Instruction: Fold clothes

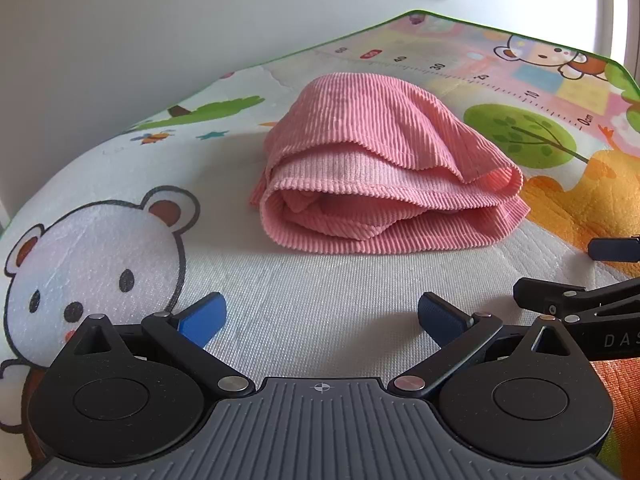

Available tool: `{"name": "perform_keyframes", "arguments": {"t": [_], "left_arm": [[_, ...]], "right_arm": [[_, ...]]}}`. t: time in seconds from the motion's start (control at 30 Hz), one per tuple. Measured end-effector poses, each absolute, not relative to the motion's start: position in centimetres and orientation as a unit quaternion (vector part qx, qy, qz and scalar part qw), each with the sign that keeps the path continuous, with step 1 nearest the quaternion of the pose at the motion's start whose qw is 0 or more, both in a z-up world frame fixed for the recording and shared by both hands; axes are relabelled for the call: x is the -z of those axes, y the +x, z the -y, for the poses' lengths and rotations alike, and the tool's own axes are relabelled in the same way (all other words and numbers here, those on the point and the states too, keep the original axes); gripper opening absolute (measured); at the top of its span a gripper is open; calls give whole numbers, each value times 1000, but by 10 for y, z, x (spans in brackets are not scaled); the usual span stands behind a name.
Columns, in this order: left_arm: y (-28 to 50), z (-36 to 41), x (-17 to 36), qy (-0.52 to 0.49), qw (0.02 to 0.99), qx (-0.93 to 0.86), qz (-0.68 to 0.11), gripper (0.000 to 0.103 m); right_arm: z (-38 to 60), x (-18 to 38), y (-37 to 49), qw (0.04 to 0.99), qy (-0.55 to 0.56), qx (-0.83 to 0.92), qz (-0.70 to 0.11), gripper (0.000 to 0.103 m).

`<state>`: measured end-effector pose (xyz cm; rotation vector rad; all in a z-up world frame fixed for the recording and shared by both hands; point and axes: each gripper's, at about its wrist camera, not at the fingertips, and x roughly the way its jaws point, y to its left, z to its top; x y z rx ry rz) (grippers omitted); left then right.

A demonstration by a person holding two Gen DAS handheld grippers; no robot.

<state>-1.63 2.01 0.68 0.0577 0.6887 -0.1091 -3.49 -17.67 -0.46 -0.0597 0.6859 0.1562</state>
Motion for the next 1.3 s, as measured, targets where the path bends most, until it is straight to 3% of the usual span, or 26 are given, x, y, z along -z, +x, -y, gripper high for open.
{"name": "perform_keyframes", "arguments": {"t": [1.3], "left_arm": [[-17,-19,-7,28,939,54,-338,103]], "right_arm": [[175,4,-36,938,-29,-77,-336,103]]}}
